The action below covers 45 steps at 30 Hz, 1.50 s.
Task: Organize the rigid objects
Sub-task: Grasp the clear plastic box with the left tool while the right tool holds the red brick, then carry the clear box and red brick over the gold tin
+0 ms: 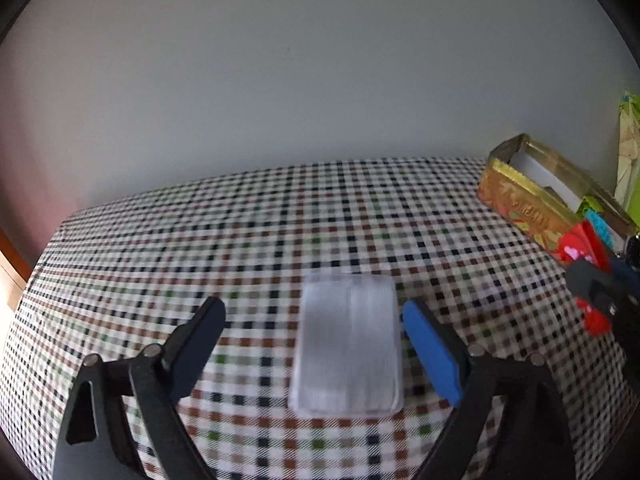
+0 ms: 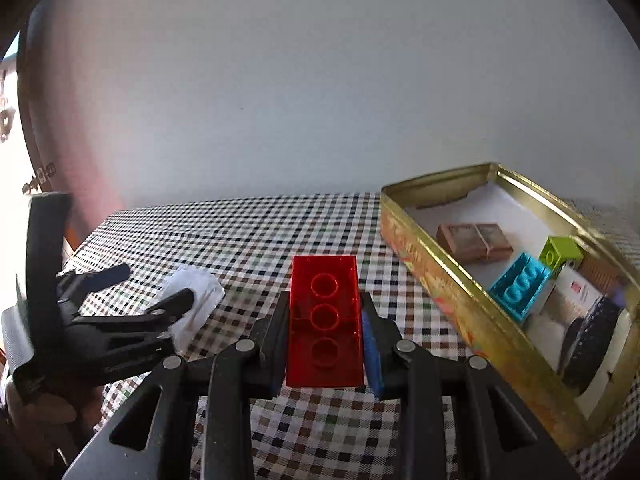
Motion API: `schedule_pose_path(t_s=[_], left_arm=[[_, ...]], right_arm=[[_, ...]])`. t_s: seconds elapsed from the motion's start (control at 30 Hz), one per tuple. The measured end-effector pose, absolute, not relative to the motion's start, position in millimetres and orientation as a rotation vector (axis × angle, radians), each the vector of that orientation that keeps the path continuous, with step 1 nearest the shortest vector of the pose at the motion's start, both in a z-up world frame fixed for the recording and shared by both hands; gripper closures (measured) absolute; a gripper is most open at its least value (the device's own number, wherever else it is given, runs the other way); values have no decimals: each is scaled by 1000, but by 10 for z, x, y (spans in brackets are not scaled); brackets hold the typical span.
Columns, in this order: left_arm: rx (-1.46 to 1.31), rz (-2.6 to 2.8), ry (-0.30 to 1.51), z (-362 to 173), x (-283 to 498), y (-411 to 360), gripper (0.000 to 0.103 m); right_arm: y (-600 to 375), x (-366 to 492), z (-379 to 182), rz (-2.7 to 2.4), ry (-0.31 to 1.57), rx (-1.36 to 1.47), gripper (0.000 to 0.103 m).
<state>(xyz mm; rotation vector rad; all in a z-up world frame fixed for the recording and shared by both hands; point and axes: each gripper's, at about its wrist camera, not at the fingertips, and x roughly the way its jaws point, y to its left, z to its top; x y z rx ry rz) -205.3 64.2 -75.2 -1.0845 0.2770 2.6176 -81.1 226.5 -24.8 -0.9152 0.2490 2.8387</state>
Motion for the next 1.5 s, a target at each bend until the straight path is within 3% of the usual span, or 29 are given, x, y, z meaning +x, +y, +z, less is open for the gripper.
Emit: schedule_pose_path(t_s=[0.13, 0.23, 0.4, 0.83, 1.5], left_arm=[[-1187, 2596, 347, -865, -2132, 757, 22], [-1215, 2573, 301, -881, -2166, 726, 27], [-1213, 2552, 231, -877, -2152, 647, 49], [-1065, 2610, -60, -640, -1989, 132, 50], [-870, 2835, 36, -536, -1776, 467, 50]], right_arm=[[2192, -832, -323, 2842, 247, -909, 69], [2166, -825, -305, 2845, 233, -900, 69], [2117, -828, -326, 2840, 227, -896, 69], [2119, -701, -215, 2869, 213, -734, 69], [2051, -507, 1, 2884, 97, -574, 69]])
